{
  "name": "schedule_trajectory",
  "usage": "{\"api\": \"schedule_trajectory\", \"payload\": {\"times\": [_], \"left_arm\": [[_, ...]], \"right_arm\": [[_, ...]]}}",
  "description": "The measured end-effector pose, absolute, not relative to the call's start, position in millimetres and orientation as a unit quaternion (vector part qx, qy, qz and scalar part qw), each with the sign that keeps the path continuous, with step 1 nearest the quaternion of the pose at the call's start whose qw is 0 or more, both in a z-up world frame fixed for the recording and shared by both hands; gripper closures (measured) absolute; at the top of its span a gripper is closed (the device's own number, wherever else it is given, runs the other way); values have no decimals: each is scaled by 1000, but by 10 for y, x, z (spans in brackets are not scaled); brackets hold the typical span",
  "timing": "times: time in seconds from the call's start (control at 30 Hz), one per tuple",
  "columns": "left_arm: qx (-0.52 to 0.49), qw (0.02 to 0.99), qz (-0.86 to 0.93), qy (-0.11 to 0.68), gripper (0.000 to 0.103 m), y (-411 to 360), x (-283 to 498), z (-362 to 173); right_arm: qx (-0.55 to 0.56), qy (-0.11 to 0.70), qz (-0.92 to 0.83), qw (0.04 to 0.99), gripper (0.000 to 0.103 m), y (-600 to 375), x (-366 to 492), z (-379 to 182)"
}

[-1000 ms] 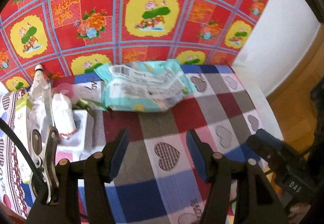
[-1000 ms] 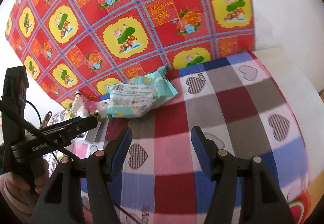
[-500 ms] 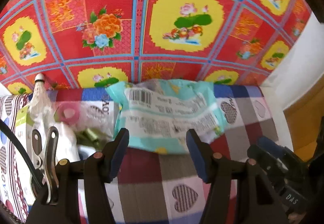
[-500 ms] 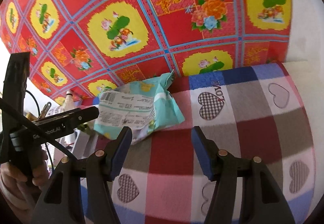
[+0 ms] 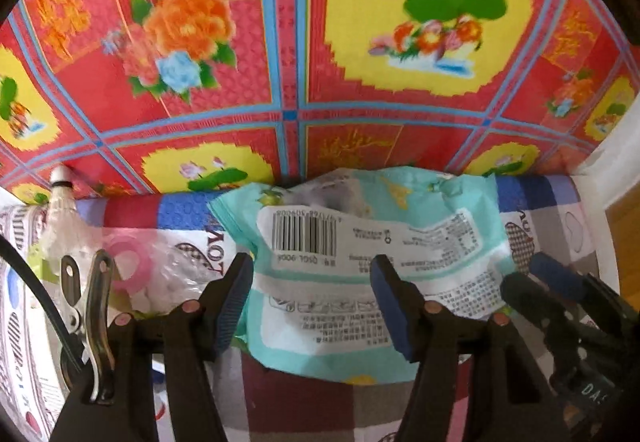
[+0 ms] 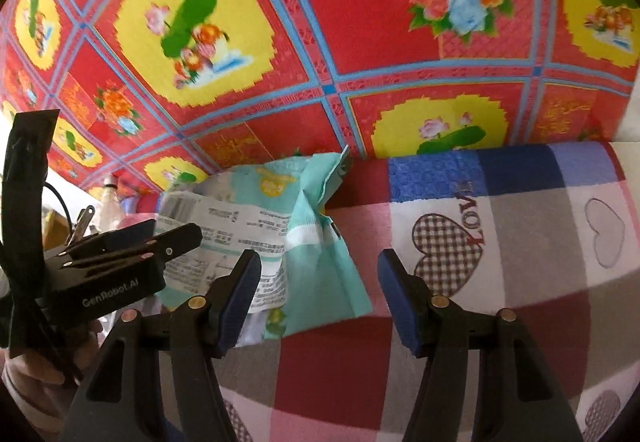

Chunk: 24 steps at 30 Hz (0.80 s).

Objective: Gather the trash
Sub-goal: 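Lower both grippers around the teal wipes packet and close on it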

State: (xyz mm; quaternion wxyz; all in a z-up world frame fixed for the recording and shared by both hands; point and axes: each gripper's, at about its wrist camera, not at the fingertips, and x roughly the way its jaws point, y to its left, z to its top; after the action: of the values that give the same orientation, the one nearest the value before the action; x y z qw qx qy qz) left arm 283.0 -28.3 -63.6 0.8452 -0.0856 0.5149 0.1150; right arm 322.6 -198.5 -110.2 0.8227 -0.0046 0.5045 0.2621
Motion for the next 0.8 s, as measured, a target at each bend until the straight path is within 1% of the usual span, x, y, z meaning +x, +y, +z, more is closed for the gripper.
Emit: {"api": "schedule_trajectory", "payload": {"times": [0.1, 0.2, 0.27, 0.33, 0.47, 0.57, 0.6, 0.67, 0.7, 0.8], "left_arm": [[-93, 838, 116, 525, 39, -238, 2865, -751], [-107, 839, 113, 522, 34, -181, 2865, -814], [-115, 836, 109, 525, 29, -150, 2885, -856], [-111, 837, 109, 524, 21, -144, 2893, -885], [-99, 839, 109, 523, 15, -190, 2953, -967], [-133, 826, 106, 537, 10, -161, 2972, -1094], [-154, 818, 109, 543, 7, -117, 2973, -1145], [-195, 811, 113, 539, 6, -24, 2945, -1189], [-196, 806, 115, 546, 6, -23, 2953, -1206], [-182, 805, 109, 554, 6, -78, 2970, -1224]], "right_arm": [[-8, 514, 265, 816, 41, -1940, 3274, -1196], [-9, 525, 265, 809, 41, -1914, 3319, -1284], [-9, 529, 267, 806, 41, -1897, 3341, -1331], [-16, 523, 269, 808, 41, -1874, 3340, -1332], [-27, 515, 271, 813, 41, -1823, 3340, -1354], [-23, 511, 274, 814, 41, -1805, 3340, -1372], [-22, 511, 275, 814, 41, -1803, 3339, -1375], [-22, 511, 277, 813, 44, -1832, 3344, -1368], [-19, 513, 279, 812, 52, -1851, 3351, -1367], [2, 523, 287, 803, 59, -1930, 3365, -1364]]}}
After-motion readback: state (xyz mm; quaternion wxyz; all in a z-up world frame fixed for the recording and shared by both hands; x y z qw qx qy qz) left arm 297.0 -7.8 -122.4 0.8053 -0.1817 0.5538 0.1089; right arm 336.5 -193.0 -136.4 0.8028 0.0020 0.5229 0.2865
